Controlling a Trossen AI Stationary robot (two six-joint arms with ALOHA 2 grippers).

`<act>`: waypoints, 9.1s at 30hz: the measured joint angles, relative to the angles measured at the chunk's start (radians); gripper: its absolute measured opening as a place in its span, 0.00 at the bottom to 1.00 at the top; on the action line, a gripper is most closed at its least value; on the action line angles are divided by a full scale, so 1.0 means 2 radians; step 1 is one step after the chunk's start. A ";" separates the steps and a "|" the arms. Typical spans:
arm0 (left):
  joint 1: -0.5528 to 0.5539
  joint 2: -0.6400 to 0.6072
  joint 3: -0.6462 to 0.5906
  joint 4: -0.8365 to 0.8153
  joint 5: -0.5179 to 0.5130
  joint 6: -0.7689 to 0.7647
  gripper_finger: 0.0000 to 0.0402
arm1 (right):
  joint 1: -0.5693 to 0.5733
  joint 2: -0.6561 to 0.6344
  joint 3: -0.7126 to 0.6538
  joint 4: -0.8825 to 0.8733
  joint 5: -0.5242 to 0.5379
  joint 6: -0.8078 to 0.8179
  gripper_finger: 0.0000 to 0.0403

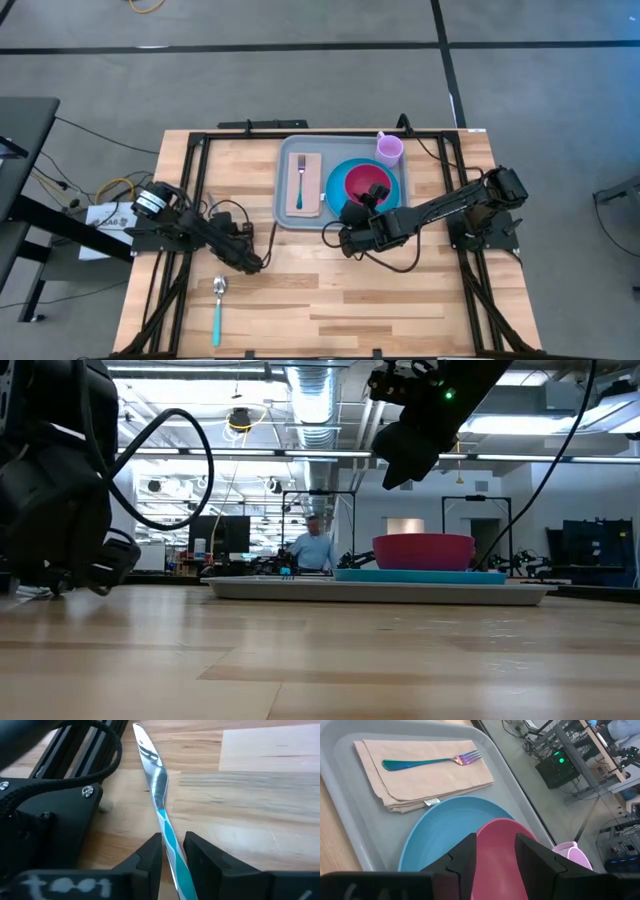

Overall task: Set up tray
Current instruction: Put the blue knife to the left of the blue fork on the brown napkin, then put the blue spoon to the right of the blue fork on the brown napkin

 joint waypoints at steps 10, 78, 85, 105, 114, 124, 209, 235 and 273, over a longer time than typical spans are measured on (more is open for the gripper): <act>-0.013 0.001 -0.020 0.023 -0.042 -0.011 0.04 | 0.000 0.000 0.000 0.000 0.000 0.000 0.32; 0.275 0.042 0.098 0.506 -0.178 0.513 0.05 | 0.001 0.000 0.000 0.024 -0.078 -0.011 0.32; 0.274 0.061 0.099 0.534 -0.196 0.527 0.10 | 0.001 0.000 0.000 0.024 -0.078 -0.012 0.32; 0.273 0.064 0.151 0.448 -0.188 0.588 0.19 | 0.001 0.000 0.000 0.024 -0.079 -0.012 0.32; 0.269 0.064 0.245 0.209 -0.183 0.587 0.19 | 0.001 0.000 0.000 0.024 -0.079 -0.012 0.32; 0.231 0.064 0.343 0.062 -0.188 0.646 0.19 | 0.001 0.000 0.000 0.024 -0.079 -0.012 0.32; -0.302 -0.035 0.204 0.017 0.180 -0.040 0.19 | 0.032 0.000 0.000 0.092 -0.157 -0.115 0.32; -0.296 0.039 0.207 0.042 0.184 -0.043 0.09 | 0.063 0.000 0.000 0.094 -0.158 -0.115 0.32; 0.267 0.039 0.333 0.298 -0.096 0.695 0.06 | 0.063 0.000 0.000 0.074 -0.158 -0.116 0.32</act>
